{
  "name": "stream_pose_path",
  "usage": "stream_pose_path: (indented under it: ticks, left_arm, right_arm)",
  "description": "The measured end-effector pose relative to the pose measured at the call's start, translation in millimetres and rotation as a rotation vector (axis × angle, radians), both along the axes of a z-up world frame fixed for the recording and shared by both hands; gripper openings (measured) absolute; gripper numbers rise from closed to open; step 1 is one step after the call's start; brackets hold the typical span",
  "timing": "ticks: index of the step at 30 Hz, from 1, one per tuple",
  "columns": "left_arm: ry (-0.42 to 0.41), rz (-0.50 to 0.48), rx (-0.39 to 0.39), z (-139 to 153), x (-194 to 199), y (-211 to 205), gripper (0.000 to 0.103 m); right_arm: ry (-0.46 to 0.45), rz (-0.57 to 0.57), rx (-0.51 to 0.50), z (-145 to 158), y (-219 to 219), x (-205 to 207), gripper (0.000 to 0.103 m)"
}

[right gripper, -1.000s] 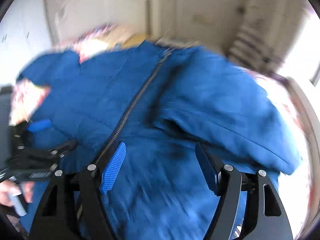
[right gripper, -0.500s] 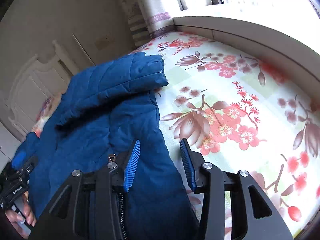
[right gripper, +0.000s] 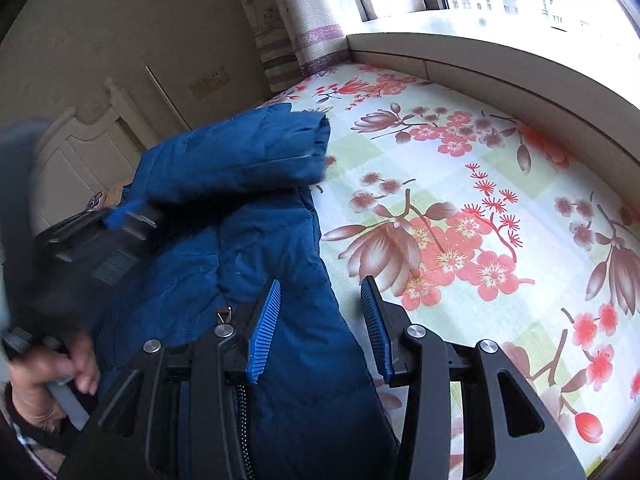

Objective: Fold large clothes

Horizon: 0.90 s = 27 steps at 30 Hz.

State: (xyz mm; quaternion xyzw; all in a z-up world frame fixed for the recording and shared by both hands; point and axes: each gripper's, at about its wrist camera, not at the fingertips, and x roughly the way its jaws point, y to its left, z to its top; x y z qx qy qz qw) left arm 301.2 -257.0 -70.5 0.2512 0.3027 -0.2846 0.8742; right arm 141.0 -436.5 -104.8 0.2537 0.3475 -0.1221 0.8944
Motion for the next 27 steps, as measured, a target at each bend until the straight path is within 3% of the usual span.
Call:
stream_pose_path:
  ticks: [3,4,6,8,9,10,11,12,13,15,16,17,21,25,27]
  left_arm:
    - [0.200,0.118,-0.432,28.2,24.7,72.8,0.011]
    - [0.249,0.162,-0.550,30.7,29.6,97.5,0.011]
    - [0.408,0.302,-0.879,18.4,46.8,173.8,0.011]
    - [0.531,0.433,-1.044,-6.5,56.6,230.8,0.012]
    - [0.567,0.495,-1.049,-16.8,58.8,249.6,0.014]
    - [0.585,0.559,-0.989,-28.9,59.4,266.2,0.016]
    - [0.580,0.568,-0.945,-33.1,58.5,272.6,0.025]
    - [0.566,0.566,-0.870,-37.2,53.5,276.6,0.045]
    - [0.544,0.559,-0.815,-37.0,48.2,277.3,0.050]
    - [0.427,0.491,-0.633,-23.3,26.8,266.2,0.078]
    - [0.348,0.465,-0.537,-14.0,15.4,258.8,0.083]
    - [0.219,0.416,-0.413,-1.1,-0.3,243.1,0.084]
    - [-0.097,0.119,-0.024,22.2,-50.0,175.0,0.085]
    - [-0.395,-0.094,0.465,-16.2,-65.8,103.9,0.086]
    - [-0.439,-0.225,0.577,-33.9,-64.3,90.5,0.080]
  right_arm:
    - [-0.002,0.000,0.004,-1.1,0.0,1.2,0.040]
    - [-0.002,0.001,0.004,-1.4,0.6,0.0,0.040]
    - [-0.004,0.001,0.008,-1.4,0.0,0.0,0.040]
    - [-0.006,0.001,0.010,-1.4,-0.1,-0.4,0.041]
    - [-0.006,0.001,0.010,-1.4,-0.3,-0.4,0.041]
    - [-0.006,0.002,0.010,-1.4,-0.3,-0.6,0.041]
    - [-0.006,0.002,0.010,-1.4,-0.2,-0.5,0.041]
    - [-0.006,0.002,0.010,-1.5,-0.3,-0.5,0.041]
    - [-0.006,0.001,0.010,-1.5,-0.2,-0.8,0.041]
    - [-0.005,0.001,0.009,-1.6,0.0,-0.9,0.041]
    - [-0.004,0.001,0.007,-1.6,0.3,-0.6,0.041]
    - [-0.003,0.002,0.005,-1.6,0.7,-0.4,0.041]
    - [-0.001,0.004,0.001,-1.7,0.7,0.7,0.042]
    - [-0.002,0.004,0.001,-1.8,0.4,1.1,0.042]
    - [-0.002,0.004,0.001,-1.8,0.4,1.2,0.042]
